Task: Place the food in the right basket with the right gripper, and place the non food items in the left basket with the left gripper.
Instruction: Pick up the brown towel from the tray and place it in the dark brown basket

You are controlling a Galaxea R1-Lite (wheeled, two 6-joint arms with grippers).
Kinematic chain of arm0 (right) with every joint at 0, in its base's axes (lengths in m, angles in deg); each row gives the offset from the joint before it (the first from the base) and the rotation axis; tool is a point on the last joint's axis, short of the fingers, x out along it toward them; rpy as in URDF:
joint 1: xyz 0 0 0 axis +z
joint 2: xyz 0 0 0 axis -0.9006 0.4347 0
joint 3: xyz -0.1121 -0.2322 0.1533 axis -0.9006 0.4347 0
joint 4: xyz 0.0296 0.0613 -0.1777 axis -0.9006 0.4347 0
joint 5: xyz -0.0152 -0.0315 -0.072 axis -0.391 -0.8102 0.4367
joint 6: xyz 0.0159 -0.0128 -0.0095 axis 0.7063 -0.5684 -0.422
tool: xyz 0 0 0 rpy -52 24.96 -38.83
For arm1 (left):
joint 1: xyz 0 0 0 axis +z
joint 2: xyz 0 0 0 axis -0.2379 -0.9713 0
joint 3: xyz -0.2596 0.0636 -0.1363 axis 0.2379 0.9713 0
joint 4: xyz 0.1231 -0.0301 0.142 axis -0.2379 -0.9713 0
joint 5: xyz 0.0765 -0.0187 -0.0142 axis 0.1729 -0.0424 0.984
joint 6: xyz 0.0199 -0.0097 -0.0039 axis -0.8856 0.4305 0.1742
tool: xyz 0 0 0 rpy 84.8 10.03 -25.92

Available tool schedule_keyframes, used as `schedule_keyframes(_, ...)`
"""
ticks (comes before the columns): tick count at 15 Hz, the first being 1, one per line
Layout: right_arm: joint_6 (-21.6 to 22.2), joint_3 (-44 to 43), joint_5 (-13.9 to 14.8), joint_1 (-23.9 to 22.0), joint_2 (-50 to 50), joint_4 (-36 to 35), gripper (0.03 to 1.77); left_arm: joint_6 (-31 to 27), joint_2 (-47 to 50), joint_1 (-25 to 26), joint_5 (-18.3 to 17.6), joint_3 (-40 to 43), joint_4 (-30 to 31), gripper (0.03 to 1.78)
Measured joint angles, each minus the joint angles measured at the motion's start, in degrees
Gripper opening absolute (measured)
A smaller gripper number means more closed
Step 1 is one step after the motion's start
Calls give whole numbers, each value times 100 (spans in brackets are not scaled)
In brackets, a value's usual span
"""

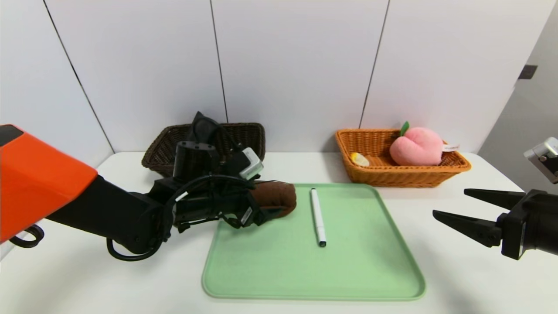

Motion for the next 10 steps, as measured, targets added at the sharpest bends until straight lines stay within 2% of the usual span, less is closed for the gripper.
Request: schedule_keyframes(10, 40, 258, -138, 61, -163, 6, 171, 11, -286, 5, 24, -122, 173, 169)
